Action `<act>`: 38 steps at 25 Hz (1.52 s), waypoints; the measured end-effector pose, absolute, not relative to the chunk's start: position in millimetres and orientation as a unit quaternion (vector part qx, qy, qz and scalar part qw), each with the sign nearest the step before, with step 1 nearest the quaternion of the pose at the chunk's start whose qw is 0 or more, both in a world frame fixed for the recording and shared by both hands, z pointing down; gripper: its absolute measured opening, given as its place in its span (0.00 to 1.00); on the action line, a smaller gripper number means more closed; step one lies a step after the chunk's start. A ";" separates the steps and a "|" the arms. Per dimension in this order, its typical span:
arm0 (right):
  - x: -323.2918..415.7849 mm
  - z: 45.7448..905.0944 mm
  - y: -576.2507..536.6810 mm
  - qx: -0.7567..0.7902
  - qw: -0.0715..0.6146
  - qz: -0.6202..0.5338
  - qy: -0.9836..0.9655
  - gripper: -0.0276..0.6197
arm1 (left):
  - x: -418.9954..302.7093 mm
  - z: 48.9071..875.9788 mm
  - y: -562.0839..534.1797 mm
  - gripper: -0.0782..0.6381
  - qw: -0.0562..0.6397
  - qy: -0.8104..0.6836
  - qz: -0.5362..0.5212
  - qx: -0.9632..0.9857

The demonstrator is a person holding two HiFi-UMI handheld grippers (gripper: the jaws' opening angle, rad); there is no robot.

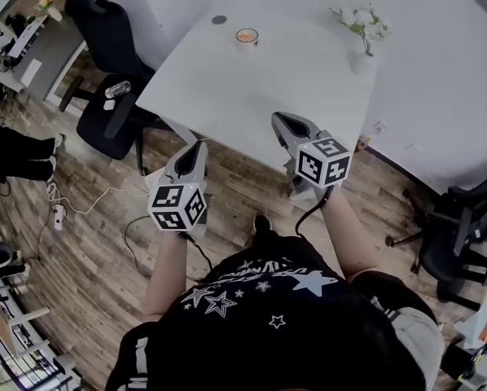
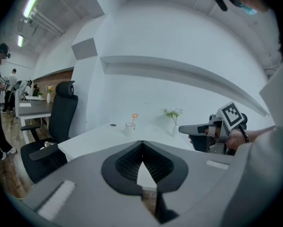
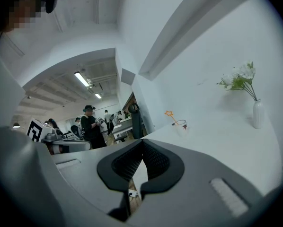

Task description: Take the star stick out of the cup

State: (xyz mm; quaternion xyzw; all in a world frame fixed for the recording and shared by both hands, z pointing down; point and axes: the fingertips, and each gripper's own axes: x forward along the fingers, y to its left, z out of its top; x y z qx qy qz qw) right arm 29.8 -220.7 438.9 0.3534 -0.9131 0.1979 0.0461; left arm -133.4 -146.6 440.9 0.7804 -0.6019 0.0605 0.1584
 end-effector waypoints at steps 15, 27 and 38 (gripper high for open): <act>28.4 446.4 -297.7 0.342 0.054 0.196 -0.917 0.06 | -128.4 445.8 -213.7 0.11 0.158 -0.614 0.061 0.771; 14.1 462.8 -355.1 0.381 0.061 0.205 -0.899 0.07 | -150.5 458.7 -282.1 0.11 0.164 -0.587 0.067 0.790; -16.1 471.6 -435.7 0.429 0.068 0.179 -0.882 0.20 | -185.4 462.6 -368.3 0.11 0.171 -0.552 0.077 0.813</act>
